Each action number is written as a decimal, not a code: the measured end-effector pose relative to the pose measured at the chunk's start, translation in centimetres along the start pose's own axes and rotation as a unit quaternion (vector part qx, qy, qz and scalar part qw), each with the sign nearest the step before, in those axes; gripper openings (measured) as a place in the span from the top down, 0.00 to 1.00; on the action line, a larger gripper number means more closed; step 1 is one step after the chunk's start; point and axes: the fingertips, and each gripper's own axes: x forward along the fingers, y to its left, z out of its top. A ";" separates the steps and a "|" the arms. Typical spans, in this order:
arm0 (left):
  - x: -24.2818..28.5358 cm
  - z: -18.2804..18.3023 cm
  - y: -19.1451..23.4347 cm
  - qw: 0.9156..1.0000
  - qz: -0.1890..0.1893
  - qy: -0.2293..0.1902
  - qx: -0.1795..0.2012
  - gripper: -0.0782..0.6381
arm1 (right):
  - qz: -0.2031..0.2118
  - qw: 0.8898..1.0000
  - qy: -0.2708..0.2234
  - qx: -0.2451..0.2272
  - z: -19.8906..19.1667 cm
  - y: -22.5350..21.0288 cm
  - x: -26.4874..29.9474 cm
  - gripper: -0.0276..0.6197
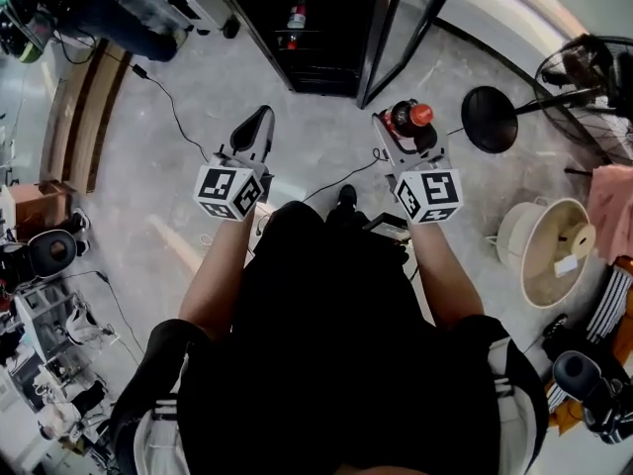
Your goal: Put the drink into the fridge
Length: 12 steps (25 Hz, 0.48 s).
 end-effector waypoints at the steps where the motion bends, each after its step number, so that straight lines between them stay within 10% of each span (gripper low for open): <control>1: 0.3 -0.1 0.2 1.000 0.004 0.000 0.001 0.86 | 0.003 1.000 0.001 0.000 -0.1 -0.1 0.7 0.49; 12: 5.4 -2.1 6.0 1.000 0.009 0.008 -0.016 0.86 | 0.005 1.000 -0.006 -0.002 -0.9 0.5 11.8 0.49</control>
